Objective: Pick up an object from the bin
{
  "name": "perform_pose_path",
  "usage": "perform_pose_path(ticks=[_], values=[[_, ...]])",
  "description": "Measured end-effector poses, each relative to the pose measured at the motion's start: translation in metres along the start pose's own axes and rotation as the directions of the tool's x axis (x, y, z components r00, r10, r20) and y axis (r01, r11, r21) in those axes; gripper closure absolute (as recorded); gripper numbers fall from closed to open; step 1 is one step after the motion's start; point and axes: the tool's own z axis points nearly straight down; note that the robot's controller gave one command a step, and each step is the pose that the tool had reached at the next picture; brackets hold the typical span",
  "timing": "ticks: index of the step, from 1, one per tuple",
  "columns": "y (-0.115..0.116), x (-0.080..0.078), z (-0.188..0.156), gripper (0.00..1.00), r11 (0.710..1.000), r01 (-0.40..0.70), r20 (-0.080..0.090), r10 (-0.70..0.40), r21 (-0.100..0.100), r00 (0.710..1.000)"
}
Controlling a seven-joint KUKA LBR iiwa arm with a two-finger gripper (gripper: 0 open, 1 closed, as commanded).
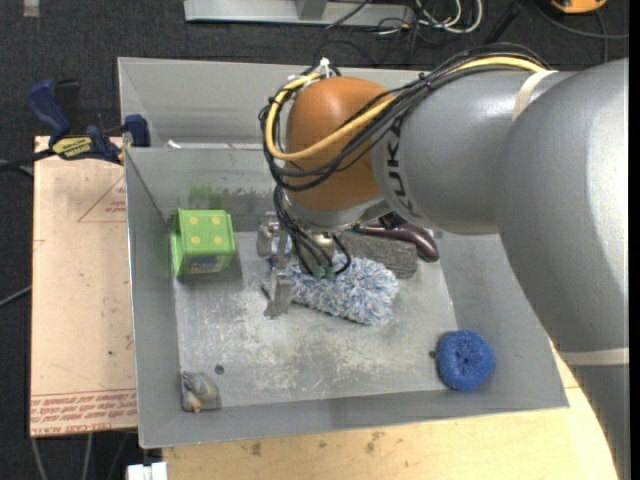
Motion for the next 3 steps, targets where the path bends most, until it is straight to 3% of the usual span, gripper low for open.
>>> perform_pose_path(ticks=[1,2,3], values=[[-0.001,-0.002,-0.005,0.0,1.0,-0.003,0.008,0.003,-0.001,1.0],[-0.043,-0.006,0.011,0.0,1.0,-0.005,0.01,0.005,-0.003,1.0],[-0.074,-0.02,0.03,0.0,0.995,-0.104,0.01,0.104,0.0,0.995]])
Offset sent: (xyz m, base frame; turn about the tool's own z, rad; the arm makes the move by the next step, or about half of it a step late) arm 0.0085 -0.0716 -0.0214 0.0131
